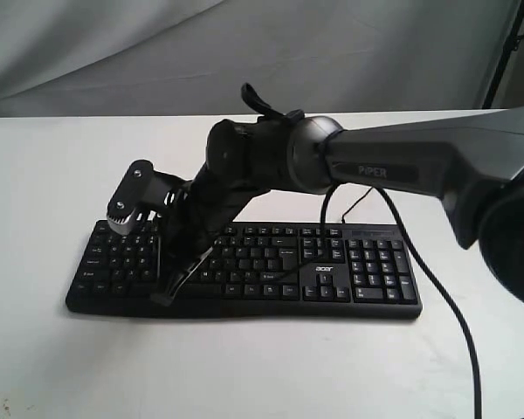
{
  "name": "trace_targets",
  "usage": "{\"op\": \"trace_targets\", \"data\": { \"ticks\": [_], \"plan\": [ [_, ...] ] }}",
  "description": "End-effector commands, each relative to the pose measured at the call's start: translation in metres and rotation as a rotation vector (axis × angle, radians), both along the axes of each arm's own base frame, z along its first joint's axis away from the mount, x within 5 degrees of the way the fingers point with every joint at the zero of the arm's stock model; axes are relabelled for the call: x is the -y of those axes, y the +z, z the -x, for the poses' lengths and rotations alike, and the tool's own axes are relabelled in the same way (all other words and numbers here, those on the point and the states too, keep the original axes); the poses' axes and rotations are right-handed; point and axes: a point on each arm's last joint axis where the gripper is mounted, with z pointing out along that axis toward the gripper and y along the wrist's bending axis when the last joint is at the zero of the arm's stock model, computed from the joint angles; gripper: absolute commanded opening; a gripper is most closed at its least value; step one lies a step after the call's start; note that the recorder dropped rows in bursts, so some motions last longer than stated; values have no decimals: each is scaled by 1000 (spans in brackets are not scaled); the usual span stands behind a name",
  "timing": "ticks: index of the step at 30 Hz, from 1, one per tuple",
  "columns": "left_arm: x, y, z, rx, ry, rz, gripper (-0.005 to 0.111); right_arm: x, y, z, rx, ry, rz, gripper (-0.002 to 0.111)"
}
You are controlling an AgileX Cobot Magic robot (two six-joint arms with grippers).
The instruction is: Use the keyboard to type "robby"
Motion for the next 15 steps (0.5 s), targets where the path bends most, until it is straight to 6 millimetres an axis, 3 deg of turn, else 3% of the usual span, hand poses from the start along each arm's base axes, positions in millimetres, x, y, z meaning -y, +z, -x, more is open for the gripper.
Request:
{"op": "trace_targets", "data": {
  "ticks": [1, 15],
  "plan": [
    [0, -1, 0, 5, -6, -1, 0, 3, 4, -5, 4, -16, -8, 0],
    [0, -1, 0, 5, -6, -1, 0, 5, 1, -8, 1, -26, -7, 0]
  ]
}}
